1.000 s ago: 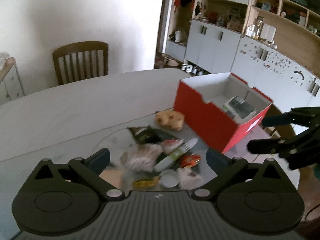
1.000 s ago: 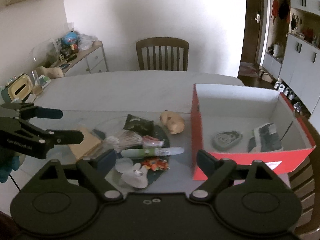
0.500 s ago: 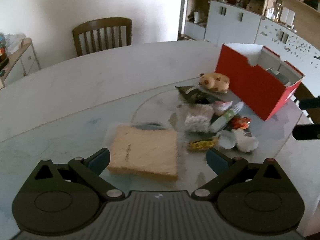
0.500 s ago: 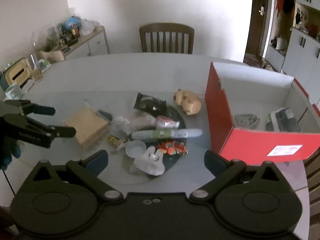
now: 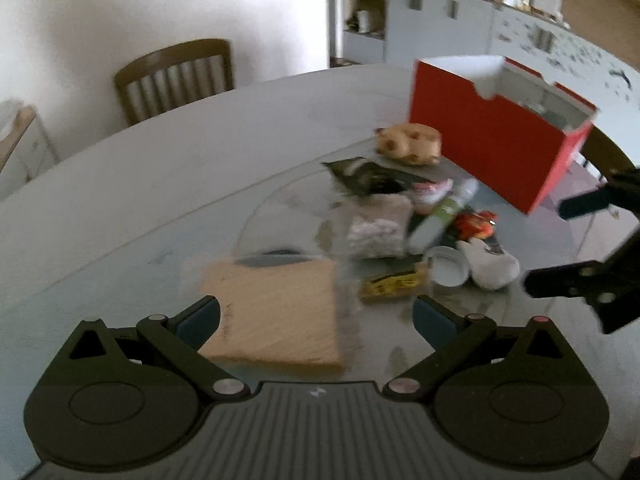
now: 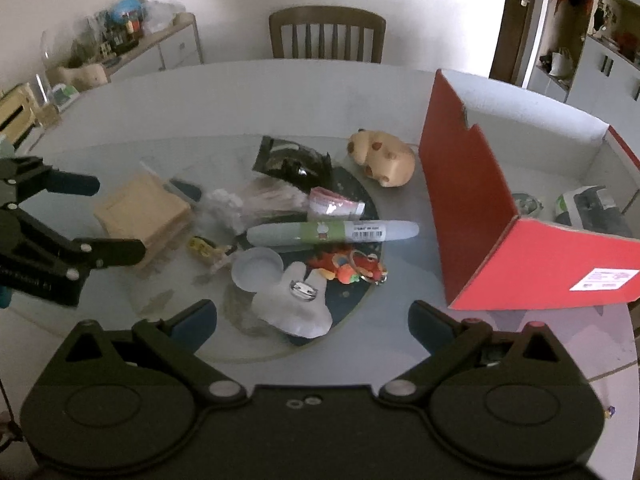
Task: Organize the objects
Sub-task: 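Lower the left tool onto the bag of bread slices and grasp it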
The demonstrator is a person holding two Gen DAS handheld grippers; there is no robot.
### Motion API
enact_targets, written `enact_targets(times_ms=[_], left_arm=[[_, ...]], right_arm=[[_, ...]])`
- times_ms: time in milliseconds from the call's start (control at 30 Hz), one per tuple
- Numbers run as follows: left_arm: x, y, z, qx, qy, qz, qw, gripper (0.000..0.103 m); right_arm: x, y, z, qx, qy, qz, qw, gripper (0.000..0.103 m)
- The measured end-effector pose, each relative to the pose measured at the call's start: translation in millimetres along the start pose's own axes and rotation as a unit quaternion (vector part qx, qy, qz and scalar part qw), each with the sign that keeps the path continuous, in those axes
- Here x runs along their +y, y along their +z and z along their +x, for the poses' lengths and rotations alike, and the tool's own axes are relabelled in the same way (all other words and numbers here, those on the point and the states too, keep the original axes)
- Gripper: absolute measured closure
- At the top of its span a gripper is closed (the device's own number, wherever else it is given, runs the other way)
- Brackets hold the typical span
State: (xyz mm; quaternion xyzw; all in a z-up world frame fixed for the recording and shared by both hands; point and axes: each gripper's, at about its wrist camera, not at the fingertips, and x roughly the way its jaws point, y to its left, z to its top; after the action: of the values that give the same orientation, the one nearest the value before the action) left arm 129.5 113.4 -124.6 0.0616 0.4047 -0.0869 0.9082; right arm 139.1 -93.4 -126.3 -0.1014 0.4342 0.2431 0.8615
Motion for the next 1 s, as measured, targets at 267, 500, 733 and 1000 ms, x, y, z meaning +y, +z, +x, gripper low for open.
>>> enact_targets(times_ms=[267,500,733,1000], left_arm=[[2,-1,23,0.017,0.025,-0.011,0.9995,0.0],[32,5,23,0.042,0.034,-0.102,0.9934,0.0],[48,28,31,0.054,0.083,-0.199,0.9749,0.0],[65,45,57,0.092,0.15,-0.321,0.9307,0.0]], right_arm=[[-1,-1,14,0.018,0.001,-0.004,1.0,0.002],[-2,3,18,0.017,0.009,-0.006,1.0,0.002],[-3,7,22,0.015,0.019,-0.013,1.0,0.002],[-5,11,24,0.014,0.036,-0.026,0.999,0.002]])
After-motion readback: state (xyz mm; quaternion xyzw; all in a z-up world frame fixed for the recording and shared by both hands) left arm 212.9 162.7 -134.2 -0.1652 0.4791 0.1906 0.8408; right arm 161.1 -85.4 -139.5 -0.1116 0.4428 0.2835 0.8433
